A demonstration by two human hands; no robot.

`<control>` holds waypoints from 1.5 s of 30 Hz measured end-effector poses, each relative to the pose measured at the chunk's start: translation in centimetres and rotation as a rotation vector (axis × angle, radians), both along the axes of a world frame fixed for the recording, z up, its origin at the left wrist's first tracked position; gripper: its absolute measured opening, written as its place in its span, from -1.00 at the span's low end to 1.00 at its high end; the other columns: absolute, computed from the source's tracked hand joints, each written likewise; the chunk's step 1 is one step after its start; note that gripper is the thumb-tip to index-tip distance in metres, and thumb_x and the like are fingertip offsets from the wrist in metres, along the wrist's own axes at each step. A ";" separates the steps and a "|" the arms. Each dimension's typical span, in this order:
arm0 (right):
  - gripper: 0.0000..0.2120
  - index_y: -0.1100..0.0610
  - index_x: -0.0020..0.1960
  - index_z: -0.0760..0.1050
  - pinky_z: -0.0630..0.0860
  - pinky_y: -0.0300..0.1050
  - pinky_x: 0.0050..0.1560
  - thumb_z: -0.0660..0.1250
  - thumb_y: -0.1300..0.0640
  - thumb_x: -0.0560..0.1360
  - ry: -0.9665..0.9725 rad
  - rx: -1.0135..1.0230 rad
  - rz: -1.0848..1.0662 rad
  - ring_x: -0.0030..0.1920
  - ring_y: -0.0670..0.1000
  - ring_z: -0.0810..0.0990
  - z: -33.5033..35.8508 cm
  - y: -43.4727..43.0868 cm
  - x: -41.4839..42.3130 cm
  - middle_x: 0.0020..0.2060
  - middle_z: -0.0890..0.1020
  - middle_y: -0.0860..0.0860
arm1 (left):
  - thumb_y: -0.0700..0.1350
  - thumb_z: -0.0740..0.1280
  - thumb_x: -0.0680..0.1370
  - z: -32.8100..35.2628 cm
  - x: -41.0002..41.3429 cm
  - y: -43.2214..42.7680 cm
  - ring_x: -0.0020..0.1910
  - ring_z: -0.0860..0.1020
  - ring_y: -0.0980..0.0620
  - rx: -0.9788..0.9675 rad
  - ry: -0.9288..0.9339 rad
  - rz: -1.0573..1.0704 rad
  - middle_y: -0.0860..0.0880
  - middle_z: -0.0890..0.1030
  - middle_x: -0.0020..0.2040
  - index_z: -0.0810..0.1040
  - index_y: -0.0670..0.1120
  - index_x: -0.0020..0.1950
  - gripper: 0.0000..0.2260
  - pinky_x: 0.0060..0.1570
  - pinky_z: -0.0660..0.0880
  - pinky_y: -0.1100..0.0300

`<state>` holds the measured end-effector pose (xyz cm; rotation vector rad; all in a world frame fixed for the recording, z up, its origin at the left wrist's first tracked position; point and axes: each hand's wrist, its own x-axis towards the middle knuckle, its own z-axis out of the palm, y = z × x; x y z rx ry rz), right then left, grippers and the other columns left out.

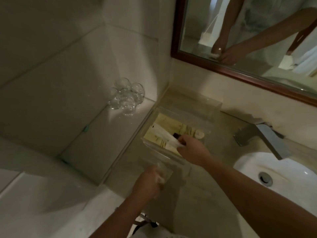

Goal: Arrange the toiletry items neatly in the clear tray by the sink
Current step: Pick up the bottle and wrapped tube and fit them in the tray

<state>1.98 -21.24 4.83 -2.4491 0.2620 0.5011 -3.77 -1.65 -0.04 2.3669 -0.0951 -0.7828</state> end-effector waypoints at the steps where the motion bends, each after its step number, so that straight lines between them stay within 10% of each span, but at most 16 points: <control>1: -0.80 0.02 0.14 0.51 0.49 -0.14 -0.18 0.25 0.08 0.53 0.024 -0.039 0.051 -0.11 0.00 0.58 -0.4 0.2 0.9 -0.05 0.62 -0.02 | -0.15 0.35 0.48 0.1 0.6 0.6 0.01 0.53 0.03 -0.073 0.025 0.075 -0.01 0.58 0.11 0.45 -0.04 0.24 -0.67 -0.11 0.40 0.31; 5: -0.79 0.09 0.12 0.56 0.46 -0.14 -0.16 0.18 0.13 0.58 0.092 -0.141 0.190 -0.08 0.04 0.57 -1.8 1.0 2.9 -0.01 0.65 0.05 | -0.17 0.37 0.51 0.4 2.8 2.9 -0.18 0.55 0.10 -0.292 0.085 0.389 0.09 0.58 -0.17 0.55 -0.10 0.04 -0.88 -0.29 0.43 0.39; 12: -0.69 0.13 0.22 0.55 0.55 -0.11 -0.17 0.12 0.13 0.58 0.072 -0.327 0.223 -0.14 0.07 0.60 -2.6 1.8 3.0 -0.03 0.66 0.08 | -0.11 0.42 0.47 1.3 5.7 3.2 -0.02 0.64 -0.05 -0.600 0.289 0.713 -0.07 0.69 -0.02 0.65 -0.02 -0.03 -0.91 -0.03 0.60 0.02; 22: -0.67 0.04 0.26 0.52 0.49 -0.13 -0.06 0.23 0.17 0.51 -0.023 -0.268 0.144 0.05 0.11 0.62 -3.0 2.7 2.6 0.09 0.65 0.05 | -0.17 0.41 0.49 2.7 6.3 2.1 -0.04 0.64 -0.03 -0.785 0.366 0.888 -0.07 0.69 -0.05 0.62 -0.09 -0.01 -0.91 -0.11 0.56 0.10; 31: -0.71 0.10 -0.16 0.55 0.43 -0.06 -0.32 0.19 -0.04 0.59 -0.128 0.068 -0.202 -0.28 0.09 0.58 -0.6 2.7 1.7 -0.30 0.63 0.06 | -0.12 0.44 0.47 4.7 10.6 0.1 -0.08 0.66 -0.02 -0.603 0.110 0.705 -0.05 0.69 -0.06 0.62 -0.03 -0.04 -0.91 -0.04 0.62 0.03; 36: -0.81 0.14 0.08 0.58 0.46 -0.22 -0.37 0.27 0.08 0.57 0.064 0.401 -0.490 -0.33 -0.06 0.61 -1.0 2.3 1.9 -0.15 0.69 0.03 | -0.29 0.38 0.49 4.2 13.7 -3.2 -0.21 0.60 -0.06 -0.622 0.182 0.809 -0.12 0.61 -0.16 0.54 -0.11 -0.15 -0.90 -0.15 0.61 0.01; 45: -0.86 0.05 0.10 0.54 0.45 -0.30 -0.35 0.29 0.06 0.58 0.059 0.392 -0.614 -0.17 -0.04 0.66 -0.9 0.7 0.4 -0.10 0.67 -0.02 | -0.33 0.25 0.53 1.1 17.5 -6.9 -0.26 0.64 -0.02 -0.564 0.286 0.908 -0.18 0.62 -0.02 0.52 -0.25 0.16 -0.79 -0.32 0.60 0.17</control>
